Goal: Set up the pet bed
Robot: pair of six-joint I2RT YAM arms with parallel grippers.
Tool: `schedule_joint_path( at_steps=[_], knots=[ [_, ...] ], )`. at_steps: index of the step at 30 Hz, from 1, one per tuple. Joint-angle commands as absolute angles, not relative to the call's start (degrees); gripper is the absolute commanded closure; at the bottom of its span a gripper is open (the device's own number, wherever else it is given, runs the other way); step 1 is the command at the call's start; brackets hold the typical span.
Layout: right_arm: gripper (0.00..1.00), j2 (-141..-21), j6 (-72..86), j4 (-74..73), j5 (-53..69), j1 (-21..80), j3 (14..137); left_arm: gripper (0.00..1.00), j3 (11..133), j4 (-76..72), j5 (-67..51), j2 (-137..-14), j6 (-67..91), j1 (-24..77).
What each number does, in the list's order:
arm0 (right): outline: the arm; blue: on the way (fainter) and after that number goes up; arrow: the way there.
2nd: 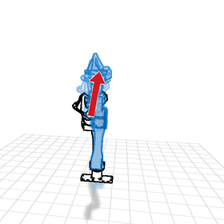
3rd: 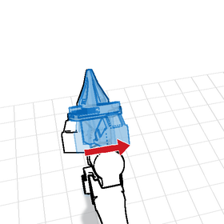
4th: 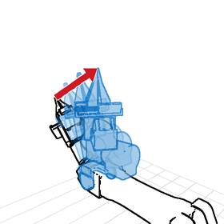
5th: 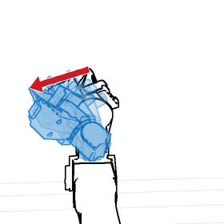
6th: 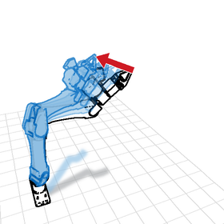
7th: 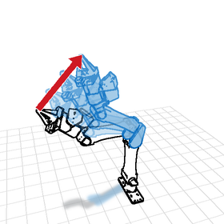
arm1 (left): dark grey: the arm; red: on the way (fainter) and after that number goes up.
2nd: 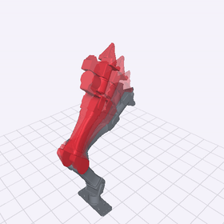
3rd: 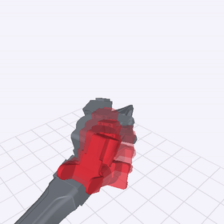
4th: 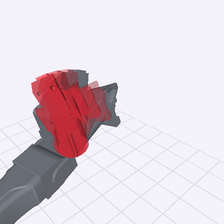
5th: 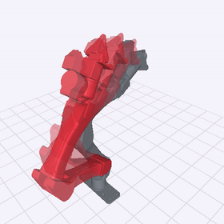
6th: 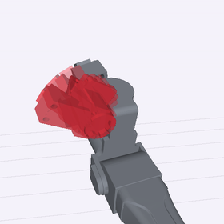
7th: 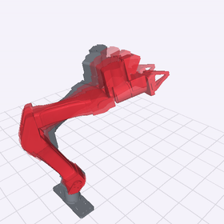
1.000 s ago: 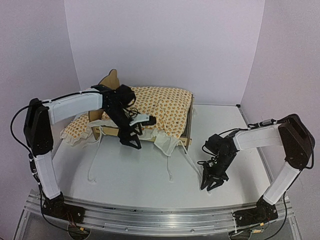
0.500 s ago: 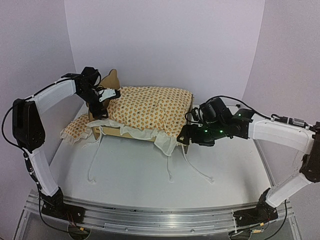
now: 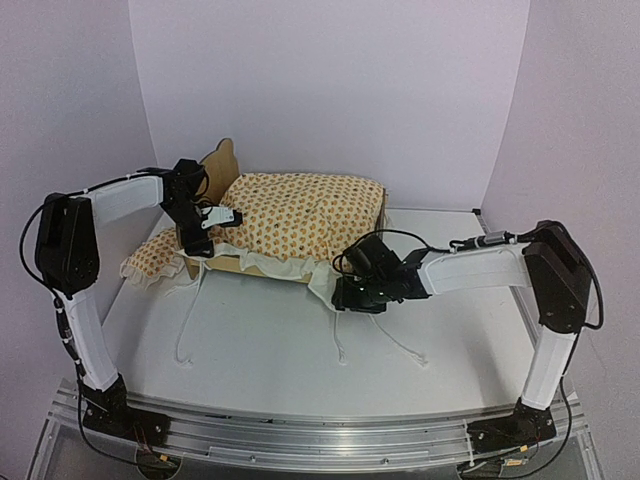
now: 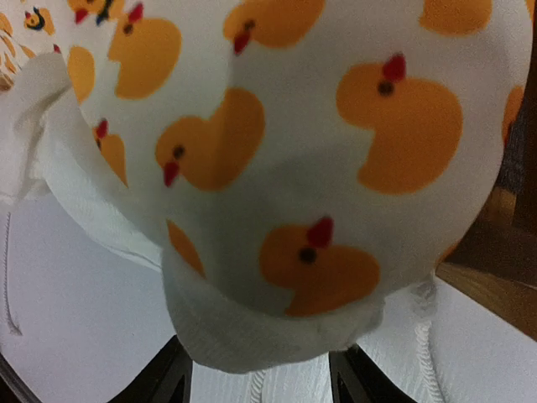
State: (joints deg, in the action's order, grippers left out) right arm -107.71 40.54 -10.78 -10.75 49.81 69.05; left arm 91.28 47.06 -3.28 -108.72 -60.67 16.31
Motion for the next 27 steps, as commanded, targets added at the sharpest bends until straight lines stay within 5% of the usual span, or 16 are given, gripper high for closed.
schedule_joint_path(
  at_steps=[1, 3, 8, 11, 21, 27],
  knots=[
    [0.49, -109.0, 42.1, -4.51, -15.33, 49.75, 72.4, 0.29, 90.44, 45.1, -2.97, -108.78, -62.08, 16.12],
    [0.56, -110.38, 41.96, -3.49, -14.97, 49.74, 73.09, 0.39, 90.39, 45.61, -3.32, -108.55, -62.06, 16.13],
    [0.98, -111.11, 43.54, -3.07, -15.2, 49.36, 73.04, 0.75, 91.79, 47.63, -4.45, -107.62, -61.48, 16.13],
    [1.0, -108.65, 42.82, -3.32, -15.43, 49.22, 71.61, 1.0, 92.09, 48.2, -5.07, -106.61, -60.68, 16.08],
    [1.0, -92.31, 42.67, -17.94, -11.55, 46.13, 67.8, 1.0, 89.75, 52.1, -7.02, -98.76, -62.23, 15.22],
    [1.0, -93.32, 42.06, -19.98, -7.84, 44.41, 67.71, 1.0, 83.02, 56.01, -9.08, -95.72, -62.86, 15.25]
  ],
)
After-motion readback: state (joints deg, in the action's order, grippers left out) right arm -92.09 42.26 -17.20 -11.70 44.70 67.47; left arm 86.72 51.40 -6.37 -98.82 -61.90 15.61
